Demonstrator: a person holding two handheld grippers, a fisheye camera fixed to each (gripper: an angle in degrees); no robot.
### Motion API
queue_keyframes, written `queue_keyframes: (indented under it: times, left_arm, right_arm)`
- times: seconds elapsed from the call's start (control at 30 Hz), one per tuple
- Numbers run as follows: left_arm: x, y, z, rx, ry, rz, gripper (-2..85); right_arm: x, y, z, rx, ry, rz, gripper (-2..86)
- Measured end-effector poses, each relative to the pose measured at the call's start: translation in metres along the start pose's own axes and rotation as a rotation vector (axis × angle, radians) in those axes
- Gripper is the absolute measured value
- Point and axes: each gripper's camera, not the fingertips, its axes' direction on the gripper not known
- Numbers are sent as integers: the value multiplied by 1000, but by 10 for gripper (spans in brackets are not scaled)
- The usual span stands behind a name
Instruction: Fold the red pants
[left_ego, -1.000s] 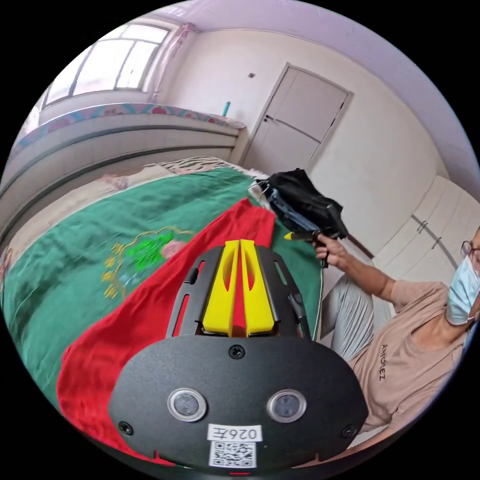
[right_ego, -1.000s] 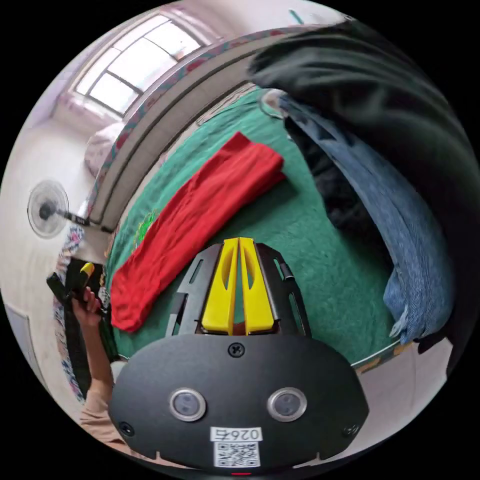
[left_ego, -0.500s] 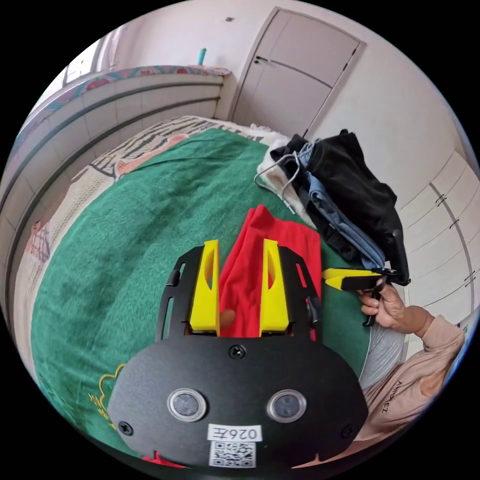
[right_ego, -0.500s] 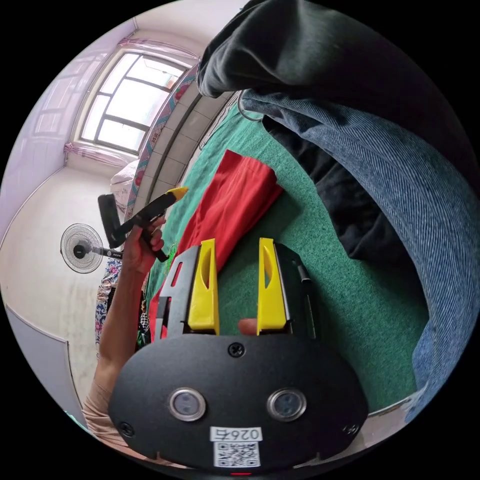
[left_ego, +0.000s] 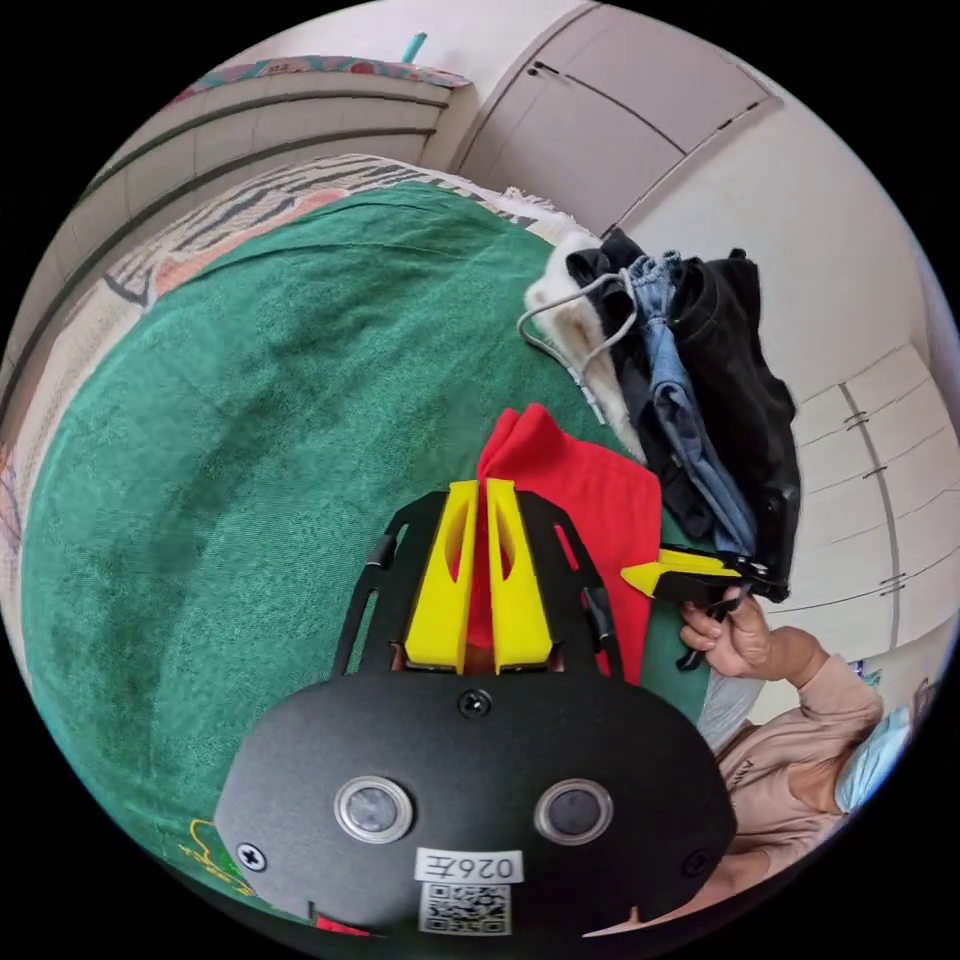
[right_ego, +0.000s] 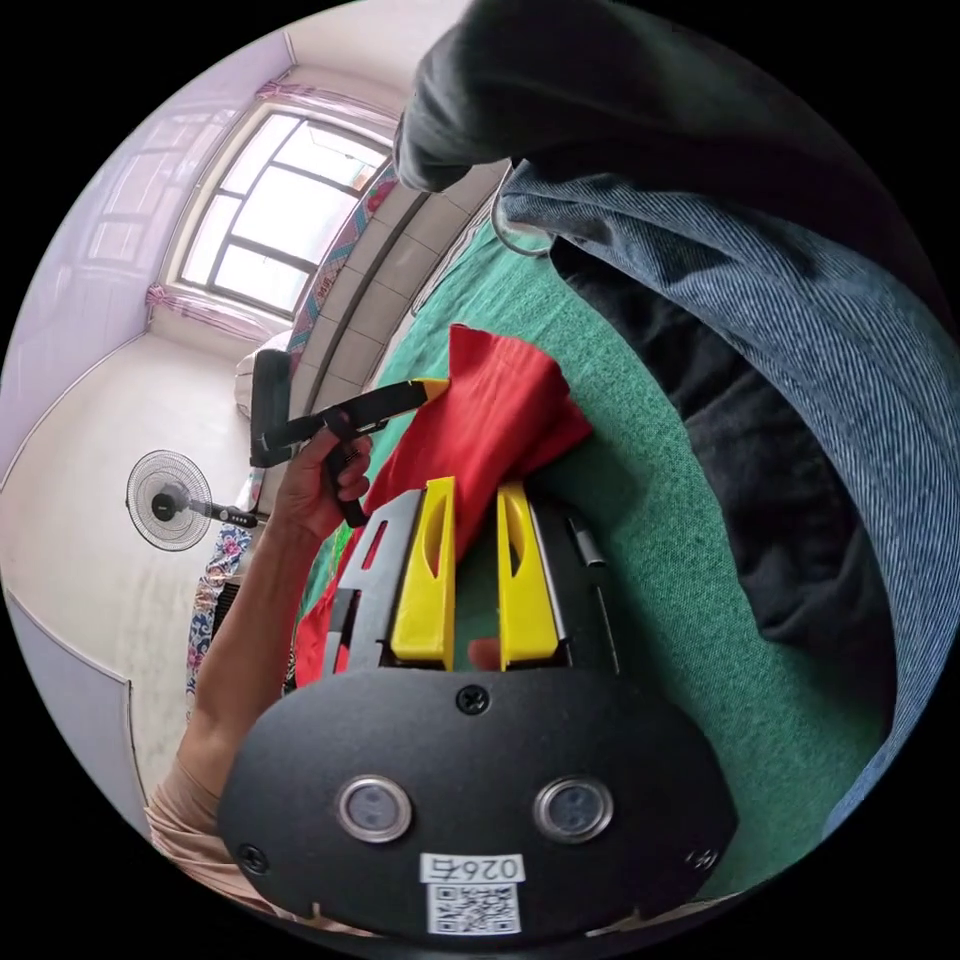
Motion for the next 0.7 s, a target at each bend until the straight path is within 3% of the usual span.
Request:
queue_keyframes:
  times: [0.2, 0.47, 0.7]
  left_arm:
    - [-33, 2, 13, 37, 121, -2, -1]
    - [-40, 40, -23, 193, 211, 67, -3]
    - [-49, 156, -101, 369, 274, 106, -3]
  right_arm:
    - [-23, -7, -22, -10, 9, -87, -12]
    - [-135, 2, -70, 114, 158, -401, -15]
    - [-245, 27, -96, 136, -30, -574, -13]
